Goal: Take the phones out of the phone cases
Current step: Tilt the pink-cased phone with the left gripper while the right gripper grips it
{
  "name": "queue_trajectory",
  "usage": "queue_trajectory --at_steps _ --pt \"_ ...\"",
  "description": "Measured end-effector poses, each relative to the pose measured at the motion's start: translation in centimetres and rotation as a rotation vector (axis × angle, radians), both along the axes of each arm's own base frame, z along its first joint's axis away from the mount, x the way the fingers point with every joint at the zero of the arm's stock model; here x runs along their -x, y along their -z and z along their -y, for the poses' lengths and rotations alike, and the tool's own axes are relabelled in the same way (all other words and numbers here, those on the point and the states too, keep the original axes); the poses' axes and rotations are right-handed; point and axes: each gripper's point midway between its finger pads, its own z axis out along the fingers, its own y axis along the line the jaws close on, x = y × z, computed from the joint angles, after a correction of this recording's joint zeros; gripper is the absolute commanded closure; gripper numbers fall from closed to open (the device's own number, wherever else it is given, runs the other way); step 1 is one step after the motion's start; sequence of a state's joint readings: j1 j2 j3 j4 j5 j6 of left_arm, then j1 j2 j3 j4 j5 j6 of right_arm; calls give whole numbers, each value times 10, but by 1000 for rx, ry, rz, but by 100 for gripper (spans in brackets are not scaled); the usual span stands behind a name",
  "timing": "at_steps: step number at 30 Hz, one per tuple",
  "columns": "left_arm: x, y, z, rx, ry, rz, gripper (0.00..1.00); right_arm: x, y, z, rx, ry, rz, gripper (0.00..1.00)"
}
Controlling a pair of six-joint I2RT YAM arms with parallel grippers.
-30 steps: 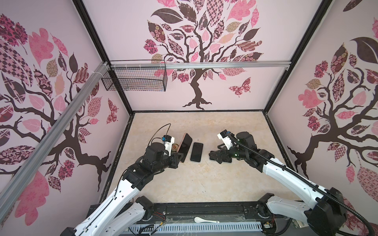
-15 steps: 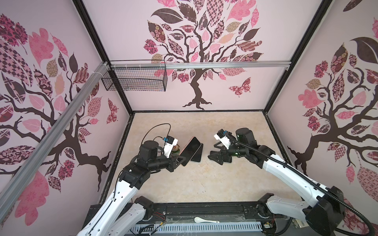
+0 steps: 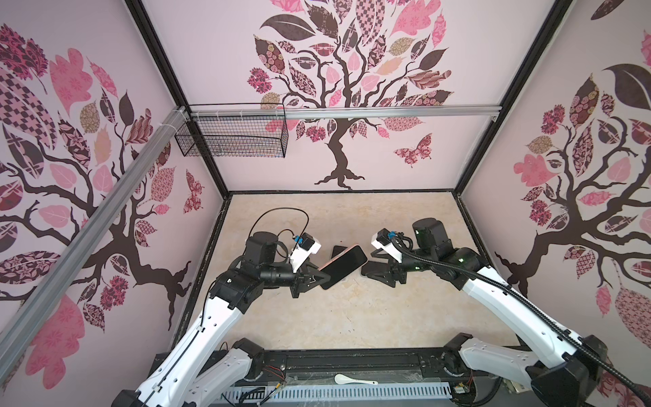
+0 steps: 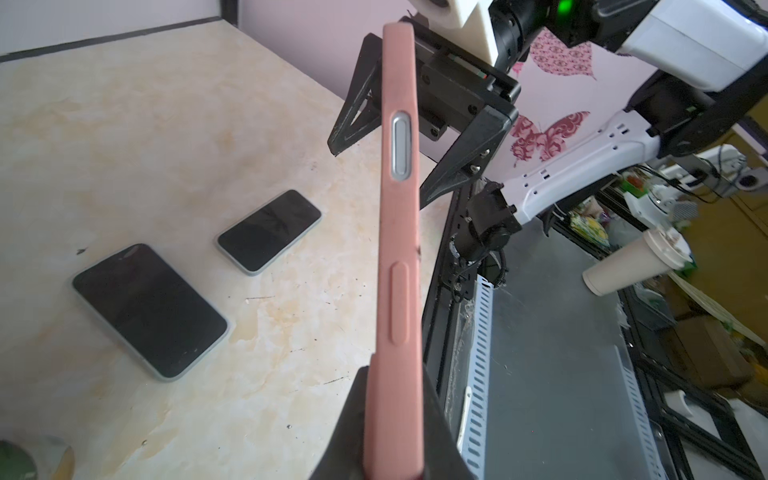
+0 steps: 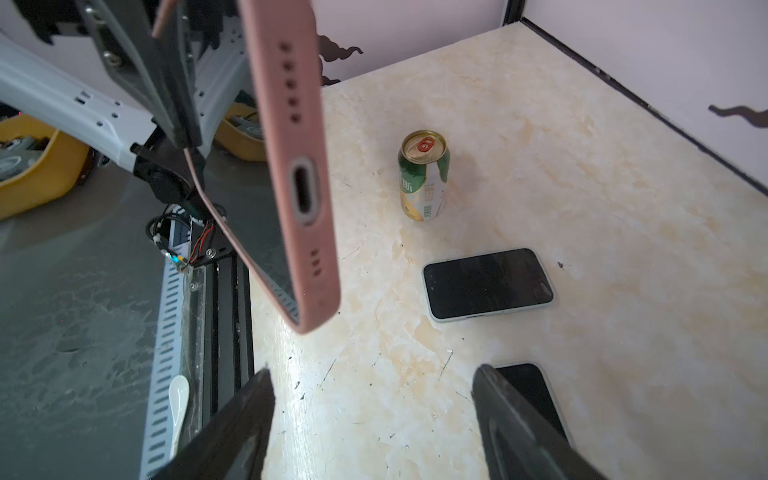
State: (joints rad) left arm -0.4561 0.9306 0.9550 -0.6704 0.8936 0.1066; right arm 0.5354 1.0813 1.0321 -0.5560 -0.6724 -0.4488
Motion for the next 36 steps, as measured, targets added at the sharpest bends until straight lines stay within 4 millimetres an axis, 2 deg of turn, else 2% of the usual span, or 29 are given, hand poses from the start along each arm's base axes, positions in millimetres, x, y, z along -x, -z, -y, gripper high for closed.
queue_trajectory --at_steps 4,12,21,25,30,36 --pt "4 1 6 -4 93 -10 100 17 -7 6 4 -63 60 26" --pt "6 -2 9 -37 187 46 100 34 4 2 11 -195 39 32" --pt "6 15 -1 -143 191 89 100 27 -7 -7 8 -268 112 39" --pt "4 22 -4 -181 189 86 100 24 0 -9 21 -292 120 40" --pt "3 24 -6 -199 188 92 100 21 11 -8 57 -315 134 42" --pt "3 22 -7 -210 194 101 100 20 15 -8 76 -337 161 47"
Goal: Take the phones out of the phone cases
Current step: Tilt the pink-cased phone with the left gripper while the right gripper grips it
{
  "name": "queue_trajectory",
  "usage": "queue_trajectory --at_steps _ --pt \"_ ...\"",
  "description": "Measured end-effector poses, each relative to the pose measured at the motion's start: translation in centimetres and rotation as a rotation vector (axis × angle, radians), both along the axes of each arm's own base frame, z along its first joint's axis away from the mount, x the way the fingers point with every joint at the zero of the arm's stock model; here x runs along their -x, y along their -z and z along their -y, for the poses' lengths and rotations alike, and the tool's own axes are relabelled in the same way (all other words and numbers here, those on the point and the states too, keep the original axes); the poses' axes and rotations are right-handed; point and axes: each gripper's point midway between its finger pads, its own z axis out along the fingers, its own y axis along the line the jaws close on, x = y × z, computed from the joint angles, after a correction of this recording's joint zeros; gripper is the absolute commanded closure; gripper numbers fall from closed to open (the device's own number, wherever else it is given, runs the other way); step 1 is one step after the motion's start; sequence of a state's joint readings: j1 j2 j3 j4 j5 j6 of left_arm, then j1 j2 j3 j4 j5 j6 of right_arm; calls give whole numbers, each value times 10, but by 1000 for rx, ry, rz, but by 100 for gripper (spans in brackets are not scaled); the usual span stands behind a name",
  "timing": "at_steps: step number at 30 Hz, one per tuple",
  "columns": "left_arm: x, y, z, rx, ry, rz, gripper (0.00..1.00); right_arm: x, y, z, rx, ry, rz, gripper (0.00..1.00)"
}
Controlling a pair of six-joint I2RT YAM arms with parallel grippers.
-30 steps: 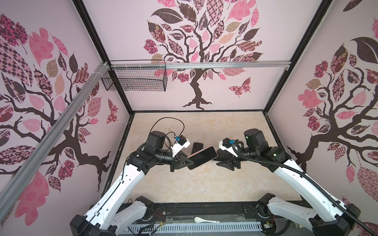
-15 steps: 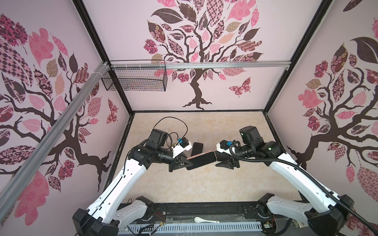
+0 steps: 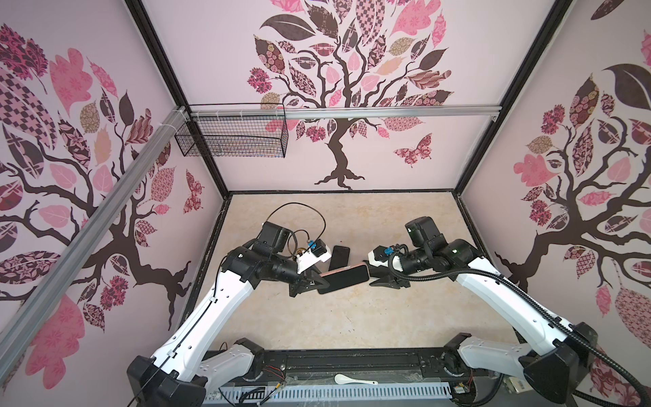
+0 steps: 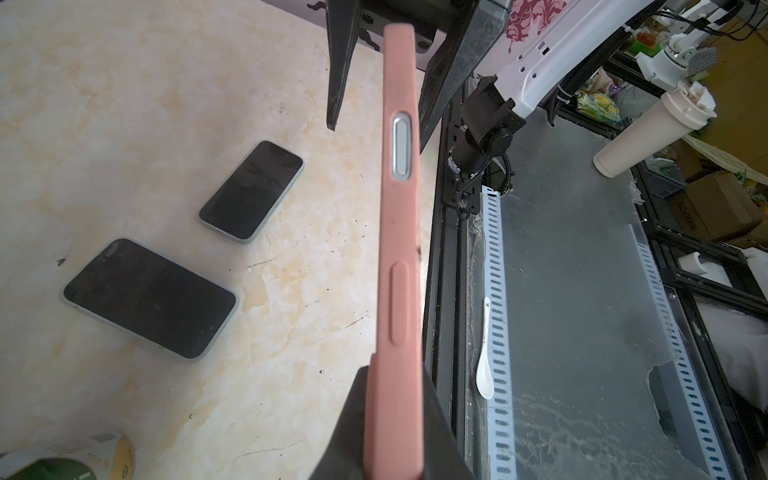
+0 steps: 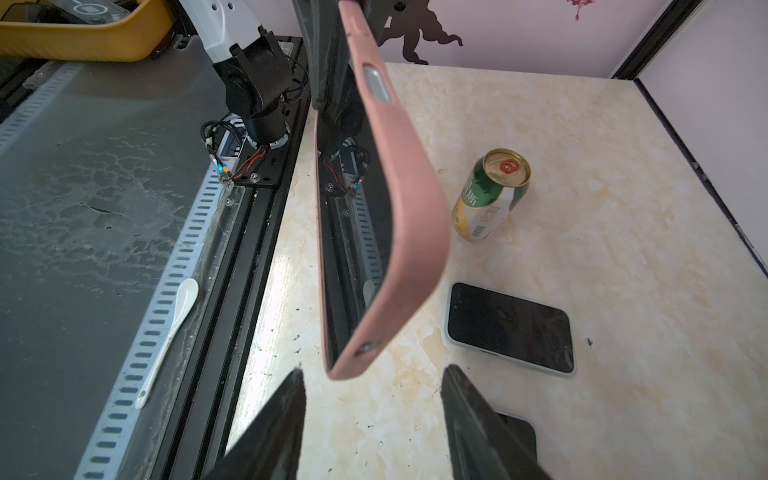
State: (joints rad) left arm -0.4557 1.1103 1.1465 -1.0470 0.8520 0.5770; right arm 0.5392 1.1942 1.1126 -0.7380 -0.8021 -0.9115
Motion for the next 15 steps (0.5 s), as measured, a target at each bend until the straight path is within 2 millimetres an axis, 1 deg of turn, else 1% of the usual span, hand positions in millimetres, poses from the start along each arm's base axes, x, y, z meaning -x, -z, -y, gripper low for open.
queue_trajectory --at_steps 5,10,15 --pt "0 -1 -1 -6 1 5 100 3 2 -3 7 -22 13 50" --pt "0 3 -2 -22 1 -6 100 5 3 -6 9 -43 20 56" --pt "-2 7 -3 -40 -2 -10 100 5 -2 -7 1 -47 34 62"
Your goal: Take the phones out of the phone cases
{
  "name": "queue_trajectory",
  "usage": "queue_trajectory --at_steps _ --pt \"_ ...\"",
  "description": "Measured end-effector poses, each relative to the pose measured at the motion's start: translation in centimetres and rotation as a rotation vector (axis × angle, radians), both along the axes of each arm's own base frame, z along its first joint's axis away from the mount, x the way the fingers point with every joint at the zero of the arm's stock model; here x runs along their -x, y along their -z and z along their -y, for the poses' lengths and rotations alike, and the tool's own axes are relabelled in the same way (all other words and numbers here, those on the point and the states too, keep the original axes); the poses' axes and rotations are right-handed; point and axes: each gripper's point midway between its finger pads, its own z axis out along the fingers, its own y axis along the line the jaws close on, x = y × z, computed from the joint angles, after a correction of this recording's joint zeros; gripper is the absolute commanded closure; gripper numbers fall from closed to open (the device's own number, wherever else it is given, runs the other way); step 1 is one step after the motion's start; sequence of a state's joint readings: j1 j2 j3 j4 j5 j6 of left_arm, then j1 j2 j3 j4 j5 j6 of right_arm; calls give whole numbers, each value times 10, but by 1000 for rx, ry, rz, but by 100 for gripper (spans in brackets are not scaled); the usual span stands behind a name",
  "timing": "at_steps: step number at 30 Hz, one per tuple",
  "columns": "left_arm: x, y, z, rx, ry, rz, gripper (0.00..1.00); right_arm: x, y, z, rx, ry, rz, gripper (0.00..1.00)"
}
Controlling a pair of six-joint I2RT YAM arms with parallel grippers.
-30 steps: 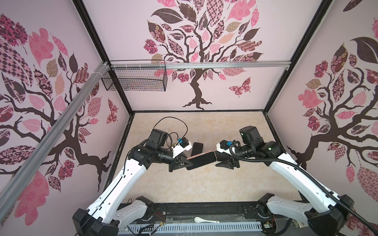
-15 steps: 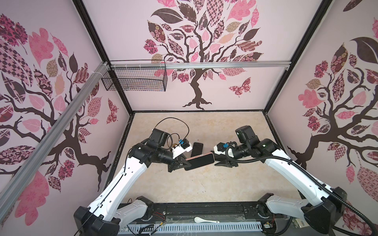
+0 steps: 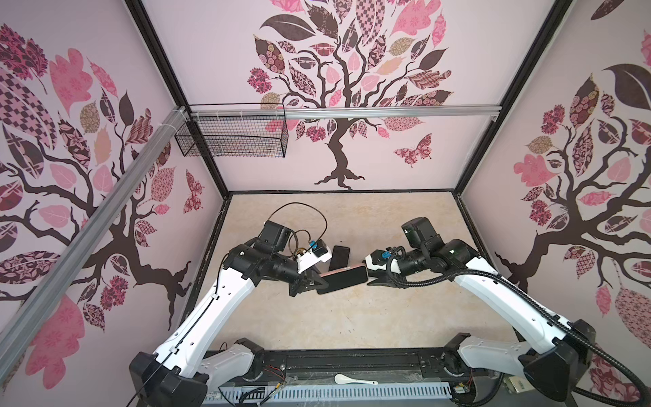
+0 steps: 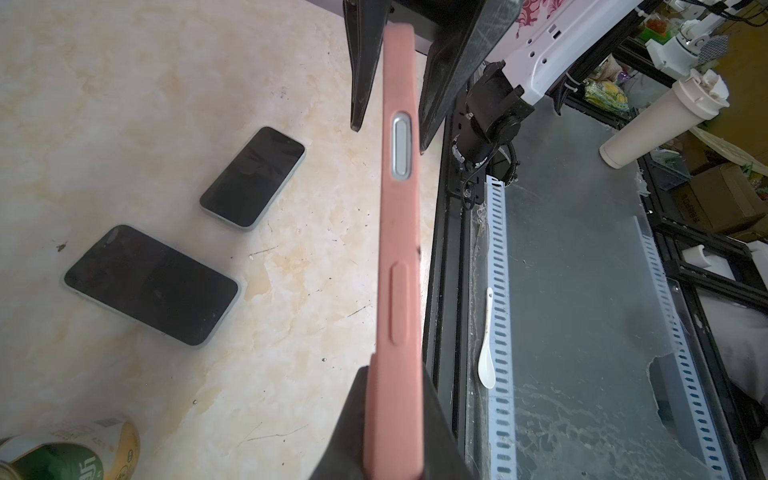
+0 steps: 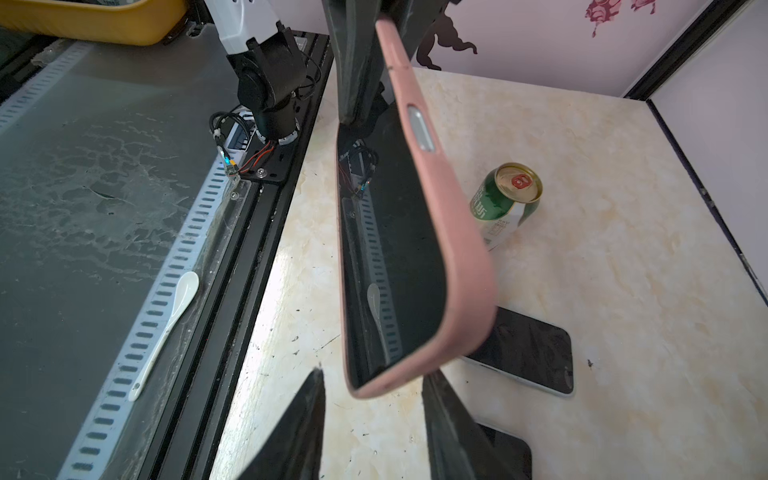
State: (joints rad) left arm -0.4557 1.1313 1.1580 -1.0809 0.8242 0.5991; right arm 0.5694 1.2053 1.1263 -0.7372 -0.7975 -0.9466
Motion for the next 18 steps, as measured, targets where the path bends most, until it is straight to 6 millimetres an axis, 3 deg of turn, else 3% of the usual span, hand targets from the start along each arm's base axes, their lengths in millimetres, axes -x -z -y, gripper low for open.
queue_trajectory --at_steps 18 --pt "-5 -5 1 -7 2 7 100 2 -1 -5 27 -28 1 67"
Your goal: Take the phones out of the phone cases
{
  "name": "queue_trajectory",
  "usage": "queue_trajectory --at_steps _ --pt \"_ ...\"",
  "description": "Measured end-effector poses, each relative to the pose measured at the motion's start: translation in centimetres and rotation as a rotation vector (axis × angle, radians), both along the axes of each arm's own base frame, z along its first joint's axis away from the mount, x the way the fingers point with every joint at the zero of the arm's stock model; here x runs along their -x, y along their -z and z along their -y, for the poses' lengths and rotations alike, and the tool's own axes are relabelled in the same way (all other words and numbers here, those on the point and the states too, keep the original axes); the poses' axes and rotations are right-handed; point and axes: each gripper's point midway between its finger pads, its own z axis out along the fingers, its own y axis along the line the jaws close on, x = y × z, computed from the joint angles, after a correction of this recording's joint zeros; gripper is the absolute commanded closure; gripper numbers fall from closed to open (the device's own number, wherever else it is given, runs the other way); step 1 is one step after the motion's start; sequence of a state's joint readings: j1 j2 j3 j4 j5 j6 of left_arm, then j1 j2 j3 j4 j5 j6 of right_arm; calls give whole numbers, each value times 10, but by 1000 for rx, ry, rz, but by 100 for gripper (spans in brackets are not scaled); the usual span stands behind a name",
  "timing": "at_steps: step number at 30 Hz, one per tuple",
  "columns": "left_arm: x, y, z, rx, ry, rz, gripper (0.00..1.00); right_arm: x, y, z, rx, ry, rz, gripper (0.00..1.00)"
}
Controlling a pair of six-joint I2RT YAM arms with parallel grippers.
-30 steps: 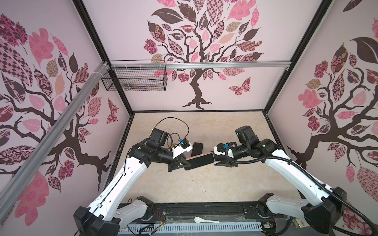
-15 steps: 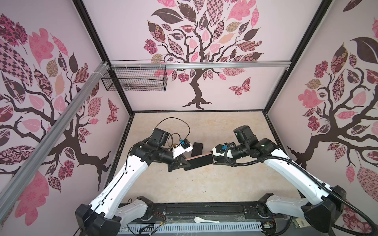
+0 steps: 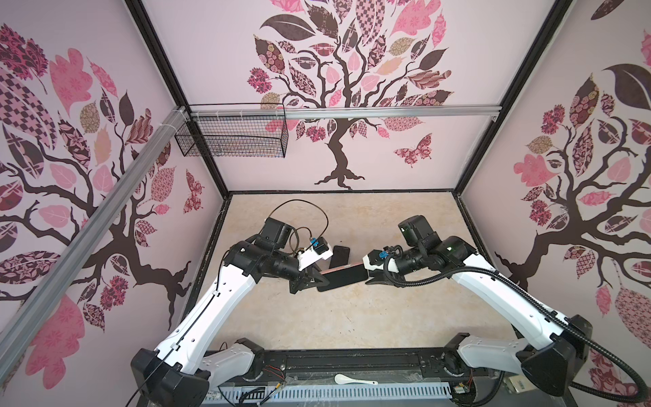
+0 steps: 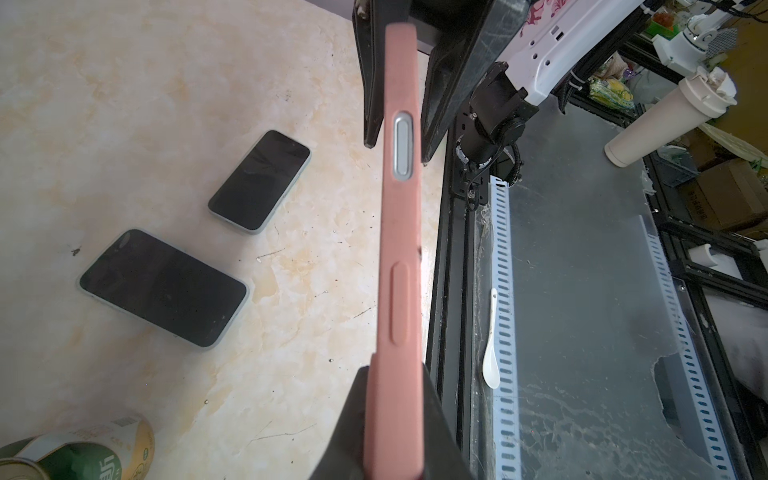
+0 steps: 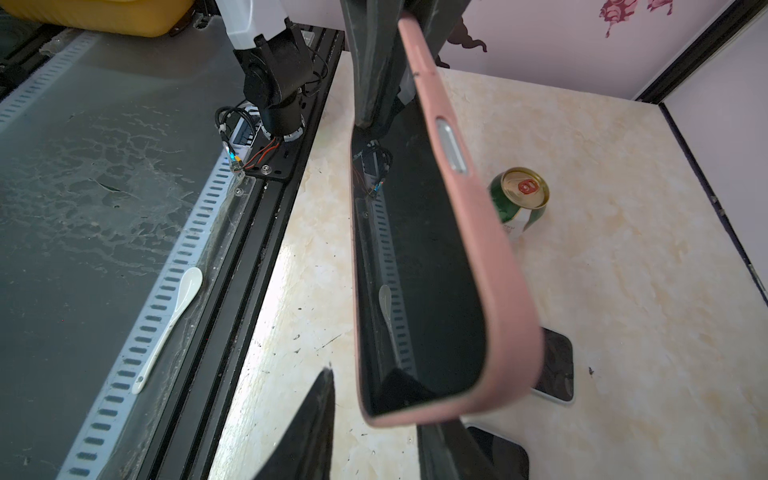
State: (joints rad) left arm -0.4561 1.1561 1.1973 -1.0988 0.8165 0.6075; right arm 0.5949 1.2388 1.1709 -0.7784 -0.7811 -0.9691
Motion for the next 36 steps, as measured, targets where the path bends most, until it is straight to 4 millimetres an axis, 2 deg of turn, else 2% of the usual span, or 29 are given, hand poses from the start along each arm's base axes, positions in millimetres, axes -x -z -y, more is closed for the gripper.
queue_trajectory --at_steps 24,36 --pt "1 1 -1 -9 0 -12 100 1 12 -3 54 -12 17 67" --pt "1 1 -1 -9 0 -12 100 0 15 -1 72 -6 29 77"
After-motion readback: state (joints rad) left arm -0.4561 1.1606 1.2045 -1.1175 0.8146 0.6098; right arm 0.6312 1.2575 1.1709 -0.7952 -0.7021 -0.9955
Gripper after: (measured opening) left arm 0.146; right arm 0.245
